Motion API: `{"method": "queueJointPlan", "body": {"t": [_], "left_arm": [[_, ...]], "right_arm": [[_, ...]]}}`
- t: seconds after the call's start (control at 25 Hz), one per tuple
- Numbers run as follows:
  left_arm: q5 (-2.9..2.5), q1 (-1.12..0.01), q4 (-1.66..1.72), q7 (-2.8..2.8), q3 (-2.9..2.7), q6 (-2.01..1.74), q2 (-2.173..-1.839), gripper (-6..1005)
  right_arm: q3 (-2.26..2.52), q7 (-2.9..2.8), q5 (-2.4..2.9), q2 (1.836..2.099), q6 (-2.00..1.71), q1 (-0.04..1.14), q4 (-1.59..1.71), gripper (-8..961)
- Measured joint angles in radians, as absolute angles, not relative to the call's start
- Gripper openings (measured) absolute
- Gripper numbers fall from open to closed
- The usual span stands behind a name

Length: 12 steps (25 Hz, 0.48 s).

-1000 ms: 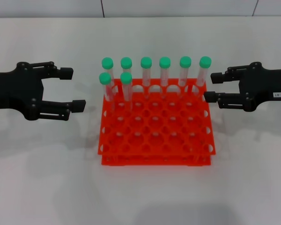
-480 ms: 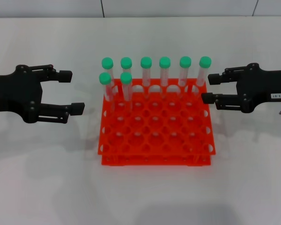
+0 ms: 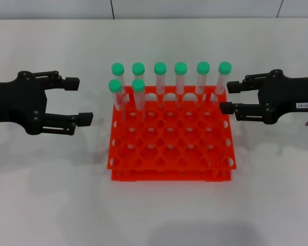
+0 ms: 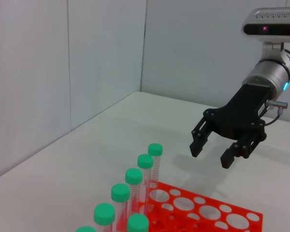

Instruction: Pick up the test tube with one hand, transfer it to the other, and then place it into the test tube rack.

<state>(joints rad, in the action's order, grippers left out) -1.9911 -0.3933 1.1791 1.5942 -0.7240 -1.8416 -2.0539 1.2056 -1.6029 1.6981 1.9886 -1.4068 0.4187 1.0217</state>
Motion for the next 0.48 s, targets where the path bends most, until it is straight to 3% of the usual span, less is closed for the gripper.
{"method": "queueJointPlan", "body": {"t": [0.48], "left_arm": [[-1.991, -0.396, 1.180, 1.590, -0.724, -1.841, -2.054, 869]], "right_arm": [[1.206, -1.602, 1.698, 1.988, -1.407, 0.419, 1.022, 531]]}}
